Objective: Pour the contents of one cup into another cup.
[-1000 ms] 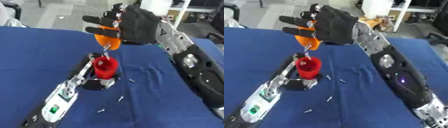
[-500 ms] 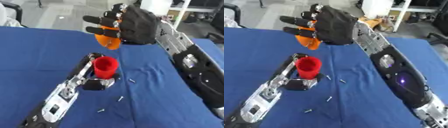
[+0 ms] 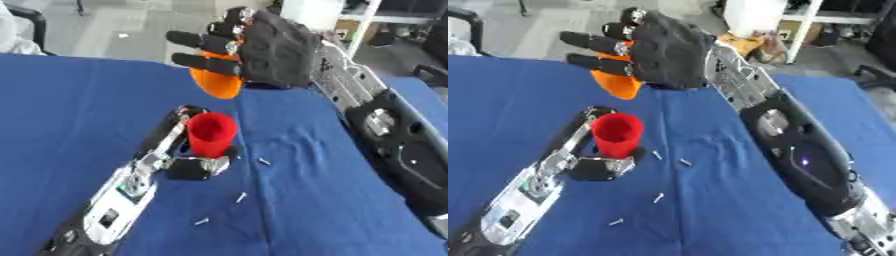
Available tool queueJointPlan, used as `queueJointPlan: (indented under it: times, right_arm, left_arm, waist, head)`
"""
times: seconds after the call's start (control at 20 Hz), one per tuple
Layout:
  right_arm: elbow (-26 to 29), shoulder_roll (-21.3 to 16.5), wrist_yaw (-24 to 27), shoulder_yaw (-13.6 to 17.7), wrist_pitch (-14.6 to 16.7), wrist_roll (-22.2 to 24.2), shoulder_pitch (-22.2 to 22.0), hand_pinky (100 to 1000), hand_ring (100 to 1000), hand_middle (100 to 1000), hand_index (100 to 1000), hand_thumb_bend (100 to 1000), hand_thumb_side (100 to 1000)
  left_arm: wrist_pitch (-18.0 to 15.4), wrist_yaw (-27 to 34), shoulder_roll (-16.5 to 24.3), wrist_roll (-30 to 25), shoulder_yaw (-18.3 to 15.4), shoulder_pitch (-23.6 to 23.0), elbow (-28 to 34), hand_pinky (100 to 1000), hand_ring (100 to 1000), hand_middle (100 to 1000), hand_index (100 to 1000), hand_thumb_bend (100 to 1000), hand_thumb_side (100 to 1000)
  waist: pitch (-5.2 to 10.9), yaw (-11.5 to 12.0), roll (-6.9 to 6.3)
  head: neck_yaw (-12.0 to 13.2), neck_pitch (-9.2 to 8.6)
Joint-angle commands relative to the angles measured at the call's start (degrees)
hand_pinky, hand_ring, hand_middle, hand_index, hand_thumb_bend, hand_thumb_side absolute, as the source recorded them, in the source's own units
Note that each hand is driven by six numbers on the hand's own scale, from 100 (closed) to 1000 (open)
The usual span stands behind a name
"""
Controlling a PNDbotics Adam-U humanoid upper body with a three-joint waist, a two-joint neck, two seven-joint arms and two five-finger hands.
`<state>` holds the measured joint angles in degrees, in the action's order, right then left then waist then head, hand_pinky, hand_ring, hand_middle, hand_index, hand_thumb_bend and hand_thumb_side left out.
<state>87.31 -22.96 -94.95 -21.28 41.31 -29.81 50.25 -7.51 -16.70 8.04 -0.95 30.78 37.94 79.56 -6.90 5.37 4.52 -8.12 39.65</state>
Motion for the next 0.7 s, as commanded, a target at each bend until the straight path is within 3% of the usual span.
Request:
queueJointPlan:
  times: [0.05, 0.7]
  right_arm:
    - [0.4, -1.1, -0.4, 0.5, 6.7, -7.1, 1.2, 558, 325, 895, 920, 100, 100]
    - [0.2, -1.2, -0.7, 0.5, 6.8, -7.2, 1.2, 564, 324, 895, 918, 100, 100]
  left_arm:
    - [0.1, 0.1, -0.2, 0.0, -0.4, 1.4, 0.8, 100, 258, 331, 621, 100, 336]
    - [0.2, 0.3, -0.2, -0.2, -0.4, 1.6, 0.9, 100, 260, 334, 623, 100, 335]
  waist:
    - [0.98, 0.0, -0.24]
    - [1.14, 0.2, -0.22]
  head:
    - [0.1, -0.50]
    - [0.0, -0.50]
